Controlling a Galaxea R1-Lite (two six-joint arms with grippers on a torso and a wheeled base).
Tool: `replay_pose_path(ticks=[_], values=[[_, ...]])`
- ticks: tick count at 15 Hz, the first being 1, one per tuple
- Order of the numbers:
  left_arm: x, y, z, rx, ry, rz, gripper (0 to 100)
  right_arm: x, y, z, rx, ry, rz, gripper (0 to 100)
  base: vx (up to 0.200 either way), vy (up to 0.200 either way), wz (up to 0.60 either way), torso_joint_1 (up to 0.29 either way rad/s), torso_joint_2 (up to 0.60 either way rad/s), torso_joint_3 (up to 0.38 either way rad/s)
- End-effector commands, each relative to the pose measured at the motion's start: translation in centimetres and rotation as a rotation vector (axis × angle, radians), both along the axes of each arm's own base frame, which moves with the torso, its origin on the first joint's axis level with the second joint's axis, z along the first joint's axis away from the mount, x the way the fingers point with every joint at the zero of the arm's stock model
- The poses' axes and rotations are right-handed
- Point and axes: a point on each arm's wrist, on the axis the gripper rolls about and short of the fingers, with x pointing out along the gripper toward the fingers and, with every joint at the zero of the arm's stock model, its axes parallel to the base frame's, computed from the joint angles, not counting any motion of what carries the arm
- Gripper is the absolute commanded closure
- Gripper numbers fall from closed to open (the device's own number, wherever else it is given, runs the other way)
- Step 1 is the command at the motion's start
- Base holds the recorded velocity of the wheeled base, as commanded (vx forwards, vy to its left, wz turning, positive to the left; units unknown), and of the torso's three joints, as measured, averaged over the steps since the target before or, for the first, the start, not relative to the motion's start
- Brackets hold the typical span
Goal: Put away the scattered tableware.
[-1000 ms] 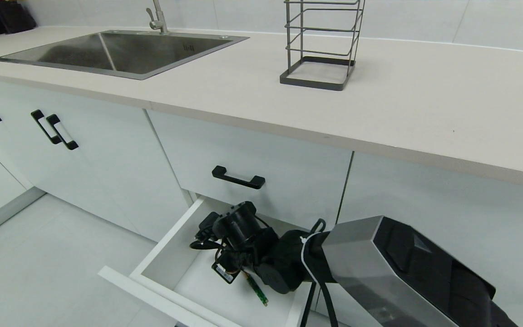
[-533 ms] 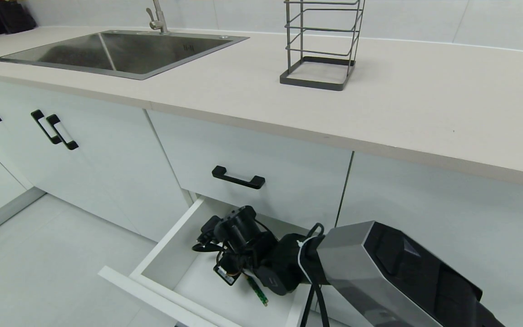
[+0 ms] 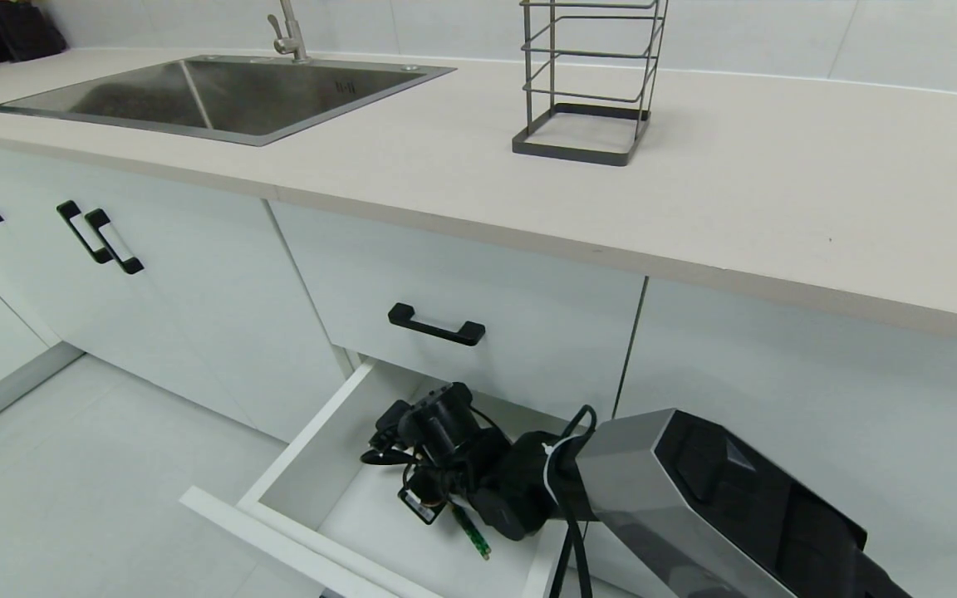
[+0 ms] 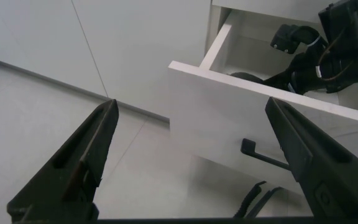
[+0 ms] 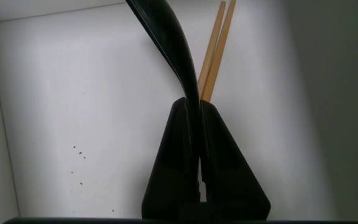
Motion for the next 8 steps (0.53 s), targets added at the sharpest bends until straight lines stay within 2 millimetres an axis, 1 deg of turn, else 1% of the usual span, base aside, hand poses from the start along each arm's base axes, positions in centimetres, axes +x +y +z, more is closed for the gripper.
replay_pose_path(ticks=[1, 8], values=[[0.0, 0.0, 0.0, 0.0, 0.0, 0.0, 0, 0.1, -0.1, -0.4, -0.006, 0.004, -0.003, 100, 0.0, 0.0, 0.0, 0.0, 0.0, 0.0], [0.0, 0.0, 0.0, 0.0, 0.0, 0.0, 0, 0.7, -0.2, -1.6, -0.017, 0.013, -0.012, 100, 0.0, 0.0, 0.0, 0.0, 0.0, 0.0]])
